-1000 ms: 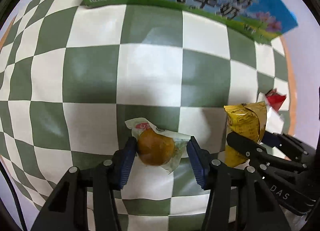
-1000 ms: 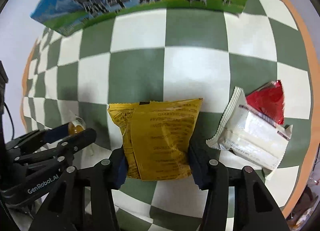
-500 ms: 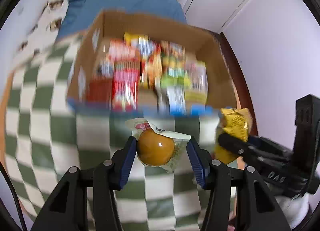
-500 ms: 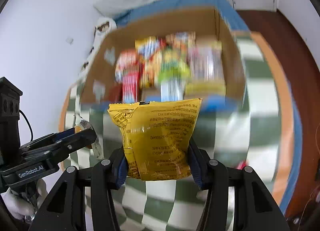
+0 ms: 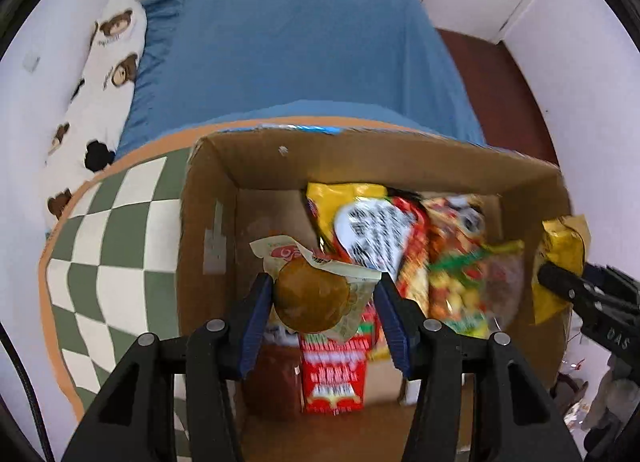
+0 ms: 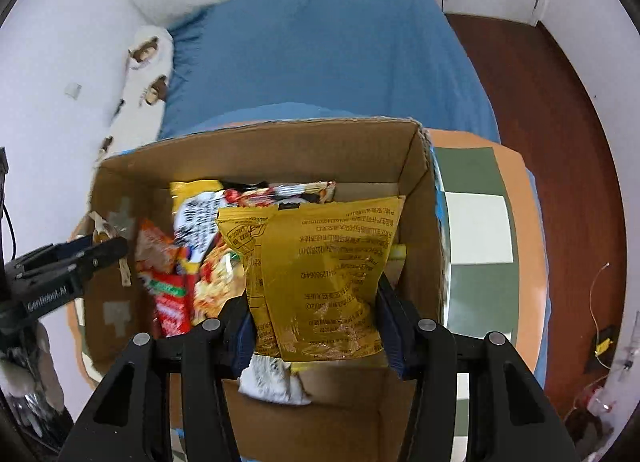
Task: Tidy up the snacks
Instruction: 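Carry the egg snack and yellow bag over the box and open both tools, then raise both tools and turn toward the last snacks on the mat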
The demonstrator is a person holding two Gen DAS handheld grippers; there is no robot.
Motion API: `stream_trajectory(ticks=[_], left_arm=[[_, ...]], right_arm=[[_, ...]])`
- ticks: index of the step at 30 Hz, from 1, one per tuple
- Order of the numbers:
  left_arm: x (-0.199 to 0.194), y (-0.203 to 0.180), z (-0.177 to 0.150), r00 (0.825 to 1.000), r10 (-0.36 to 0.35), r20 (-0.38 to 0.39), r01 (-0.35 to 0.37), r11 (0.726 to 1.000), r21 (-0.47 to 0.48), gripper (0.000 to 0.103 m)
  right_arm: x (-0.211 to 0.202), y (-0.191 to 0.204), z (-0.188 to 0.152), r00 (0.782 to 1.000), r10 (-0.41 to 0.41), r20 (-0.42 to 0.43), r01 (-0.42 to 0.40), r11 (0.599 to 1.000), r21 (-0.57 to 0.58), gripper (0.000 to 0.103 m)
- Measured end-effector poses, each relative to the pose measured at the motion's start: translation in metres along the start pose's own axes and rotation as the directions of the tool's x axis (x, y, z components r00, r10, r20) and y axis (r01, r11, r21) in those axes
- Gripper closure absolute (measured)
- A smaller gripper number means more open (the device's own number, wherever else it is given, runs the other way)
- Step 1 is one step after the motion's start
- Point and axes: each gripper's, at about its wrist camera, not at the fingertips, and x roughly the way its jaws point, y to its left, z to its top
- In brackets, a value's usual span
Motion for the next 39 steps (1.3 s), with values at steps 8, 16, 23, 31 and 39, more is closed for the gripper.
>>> stream_trajectory(ticks=[8,16,23,31,39], left_arm=[[0.041,0.015,0.026,0.997,0.008,-0.075,-0.010,0.999,-0.033,0.012],[0.035,0.010,0.014,0.998,0.007,-0.056,-0.009,0.999,-0.039,0.011],[0.010,-0.003,-0.016,1.000,0.003,0.014,-0.002,0.999,-0.048,0.011],[-0.037,-0.020,-0.062,0.989,0.033,0.141,-0.028,0.999,-0.036,0.011],[-0.094,-0.044,-0.120,0.943,0.044,0.331,-0.045,0.999,-0.006,0.011]], right_arm=[[0.027,-0.009,0.026,0.998,-0.048,-0.043,0.050,0.997,0.064,0.006],[0.025,-0.003,0.016,0.998,-0.056,-0.023,0.057,0.997,0.045,0.006],[0.012,0.009,-0.012,0.996,-0.082,0.028,0.082,0.997,0.002,0.006],[-0.023,0.024,-0.057,0.983,-0.112,0.145,0.120,0.992,-0.046,0.006],[-0.074,0.037,-0.114,0.954,-0.110,0.278,0.135,0.988,-0.073,0.006]])
